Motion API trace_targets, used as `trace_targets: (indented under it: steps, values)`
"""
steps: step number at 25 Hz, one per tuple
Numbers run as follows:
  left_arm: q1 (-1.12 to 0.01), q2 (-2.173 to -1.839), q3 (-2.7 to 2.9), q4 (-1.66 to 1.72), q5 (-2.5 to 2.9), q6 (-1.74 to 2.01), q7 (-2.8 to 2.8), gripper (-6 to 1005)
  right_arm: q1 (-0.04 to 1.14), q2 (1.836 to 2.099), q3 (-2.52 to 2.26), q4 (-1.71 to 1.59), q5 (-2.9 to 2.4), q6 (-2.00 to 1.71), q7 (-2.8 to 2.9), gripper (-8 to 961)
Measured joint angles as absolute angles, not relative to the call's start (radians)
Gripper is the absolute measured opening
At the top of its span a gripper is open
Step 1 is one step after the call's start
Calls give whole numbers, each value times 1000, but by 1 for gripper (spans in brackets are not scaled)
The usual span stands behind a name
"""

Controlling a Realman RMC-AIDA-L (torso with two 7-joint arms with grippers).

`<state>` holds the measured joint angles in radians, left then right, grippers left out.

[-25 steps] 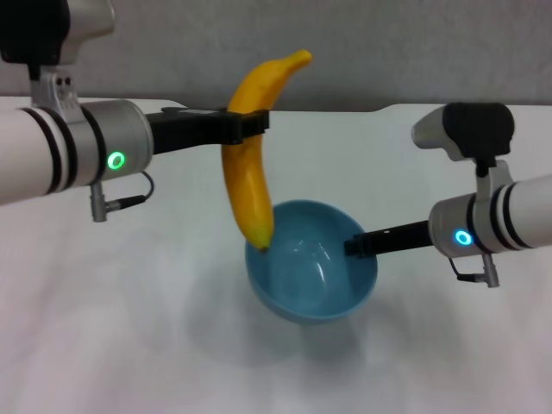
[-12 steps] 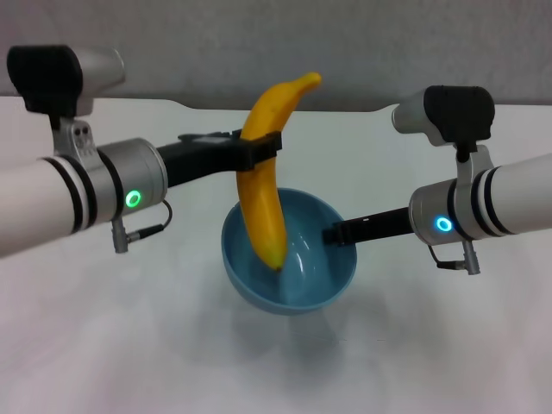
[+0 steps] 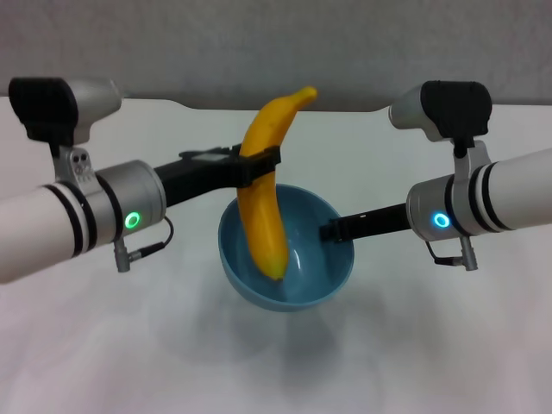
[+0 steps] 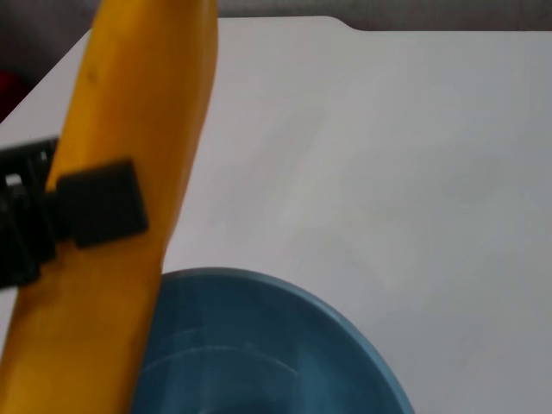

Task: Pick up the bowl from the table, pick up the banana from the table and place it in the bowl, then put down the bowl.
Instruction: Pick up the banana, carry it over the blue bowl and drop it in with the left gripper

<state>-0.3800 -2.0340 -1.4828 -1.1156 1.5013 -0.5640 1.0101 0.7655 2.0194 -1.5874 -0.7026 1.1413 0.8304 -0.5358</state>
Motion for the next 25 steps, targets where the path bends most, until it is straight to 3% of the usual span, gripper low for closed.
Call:
trace_targets:
  steps: [5, 25]
  values:
    - [-378, -2034, -1465, -1067, 1456, -576, 1053, 529, 762, 2016, -1582, -703, 1141, 831, -535, 33]
    - [-350, -2028, -1466, -1142, 1406, -619, 1097, 899, 754, 2014, -1569, -669, 1139, 817, -540, 32]
